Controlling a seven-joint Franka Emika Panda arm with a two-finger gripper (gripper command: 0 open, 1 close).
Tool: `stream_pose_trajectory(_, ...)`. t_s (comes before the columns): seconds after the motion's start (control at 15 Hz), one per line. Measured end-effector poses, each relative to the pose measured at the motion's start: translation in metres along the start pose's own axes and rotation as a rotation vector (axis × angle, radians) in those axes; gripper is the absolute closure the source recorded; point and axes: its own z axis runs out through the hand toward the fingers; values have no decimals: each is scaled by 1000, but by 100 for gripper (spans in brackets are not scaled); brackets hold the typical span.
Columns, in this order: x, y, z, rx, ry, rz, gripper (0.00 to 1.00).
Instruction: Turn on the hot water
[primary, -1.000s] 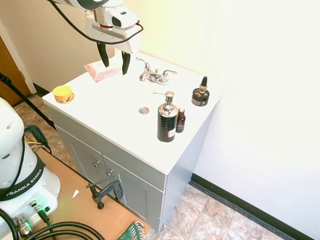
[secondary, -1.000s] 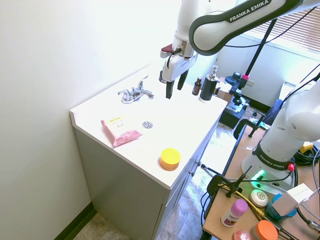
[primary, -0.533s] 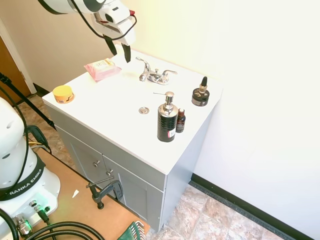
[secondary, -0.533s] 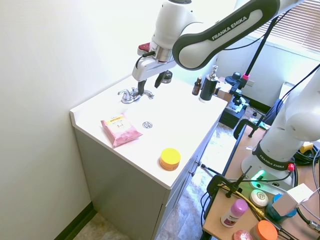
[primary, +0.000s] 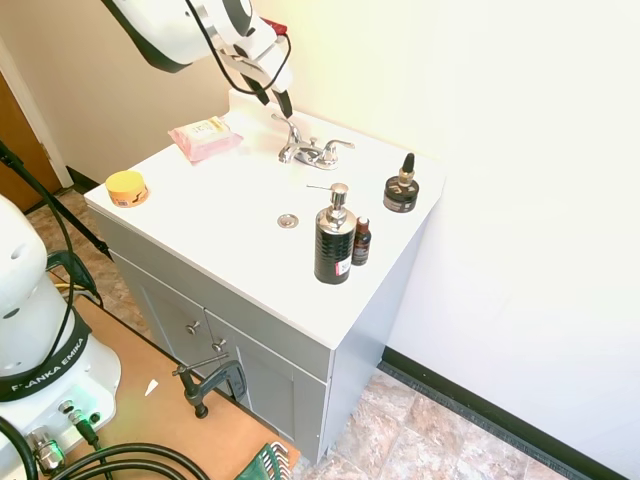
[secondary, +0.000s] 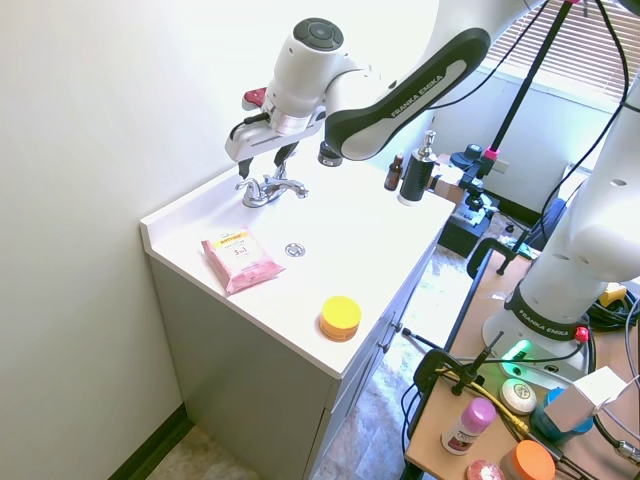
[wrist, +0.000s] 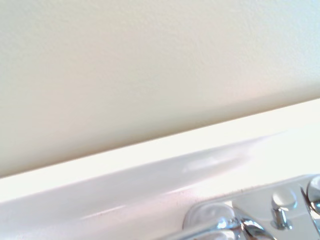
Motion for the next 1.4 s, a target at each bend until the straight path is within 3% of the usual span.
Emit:
stream_pose_trajectory(0.53, -6, -10, 42, -51, 32, -19, 0)
stream_pose_trajectory(1.0, 14, 17, 57, -286, 42, -50, 0)
stream_pose_trajectory(1.13, 19, 21, 58, -310, 46, -44, 0)
stream_pose_trajectory(1.2, 19, 21, 58, -317, 29, -36, 0)
stream_pose_trajectory(1.4, 28, 17, 32, -323, -122, -35, 0)
